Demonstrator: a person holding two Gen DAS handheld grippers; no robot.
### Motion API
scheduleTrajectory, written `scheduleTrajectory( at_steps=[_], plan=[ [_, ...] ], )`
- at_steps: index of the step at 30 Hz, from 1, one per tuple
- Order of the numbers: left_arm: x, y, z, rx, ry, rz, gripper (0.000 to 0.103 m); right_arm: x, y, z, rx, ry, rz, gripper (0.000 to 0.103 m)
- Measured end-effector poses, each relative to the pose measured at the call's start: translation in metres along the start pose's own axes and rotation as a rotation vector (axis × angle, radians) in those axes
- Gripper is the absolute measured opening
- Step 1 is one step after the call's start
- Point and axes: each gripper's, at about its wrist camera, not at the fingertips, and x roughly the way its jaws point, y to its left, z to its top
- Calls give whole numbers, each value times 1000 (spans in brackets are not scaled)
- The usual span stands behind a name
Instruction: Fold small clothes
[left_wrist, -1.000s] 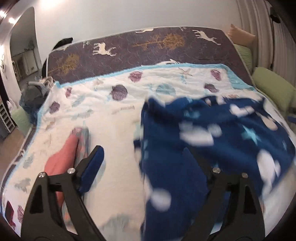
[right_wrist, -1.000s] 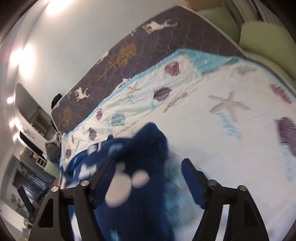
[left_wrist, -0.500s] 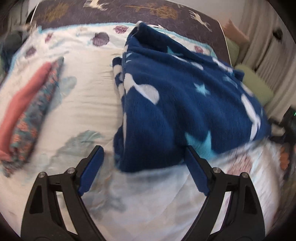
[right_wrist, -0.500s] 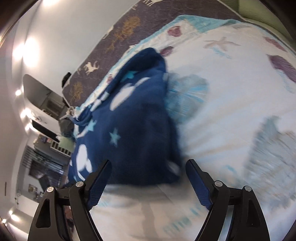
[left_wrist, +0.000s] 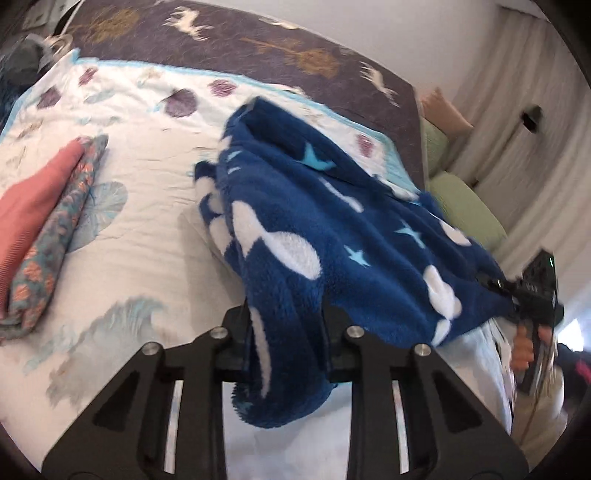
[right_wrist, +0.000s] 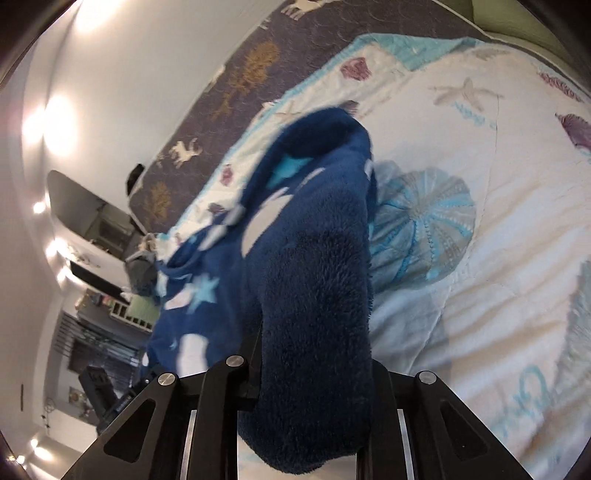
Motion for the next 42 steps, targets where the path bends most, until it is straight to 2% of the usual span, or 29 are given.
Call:
scheduleTrajectory(
  at_steps=[4, 7, 12, 13, 14, 15, 17, 19, 20, 21, 22, 25, 28, 32, 40, 41, 42],
  plan=[
    [-62, -22, -50, 112, 20, 3, 29, -46, 21, -43, -88, 27, -16, 20],
    [-105, -25, -100, 102, 55, -11, 29, -85, 23, -99, -113, 44, -27, 20],
    [-144, -21, -156, 81, 114, -12, 30, -133, 1, -193, -54, 80, -28, 20],
    [-146, -20, -164, 92, 129, 1, 31, -137, -6, -203, -38, 81, -23, 22],
    [-145, -20, -167, 101, 138, 27, 32, -141, -14, -209, -16, 80, -42, 29],
    [-148, -20, -171, 115, 142, 79, 32, -145, -22, -212, 10, 79, -87, 33],
    [-160, -20, -173, 117, 113, 119, 33, -155, -31, -213, 51, 54, -112, 41],
    [-177, -19, -170, 104, 57, 122, 47, -169, -33, -209, 63, 14, -132, 47],
    [-185, -20, -167, 101, 27, 120, 52, -178, -30, -205, 45, -19, -151, 51],
    [-192, -21, -161, 102, -14, 127, 64, -183, -27, -199, 22, -45, -162, 53],
    [-200, -22, -155, 110, -63, 138, 70, -187, -22, -192, -4, -66, -174, 57],
    [-200, -27, -133, 147, -131, 133, 76, -190, -7, -168, -78, -93, -162, 64],
    [-172, -27, -110, 132, -102, 112, 76, -178, 4, -142, -135, -100, -175, 68],
    [-127, -17, -87, 105, -46, 168, 76, -139, 1, -105, -102, -66, -159, 69],
    [-54, 12, -50, -9, 75, 190, 76, -80, -20, -70, -80, 3, -166, 69],
    [-50, 14, -48, -15, 79, 183, 75, -73, -22, -66, -78, 10, -147, 69],
    [-48, 14, -46, -23, 76, 173, 65, -70, -22, -65, -79, 12, -136, 69]
  ],
)
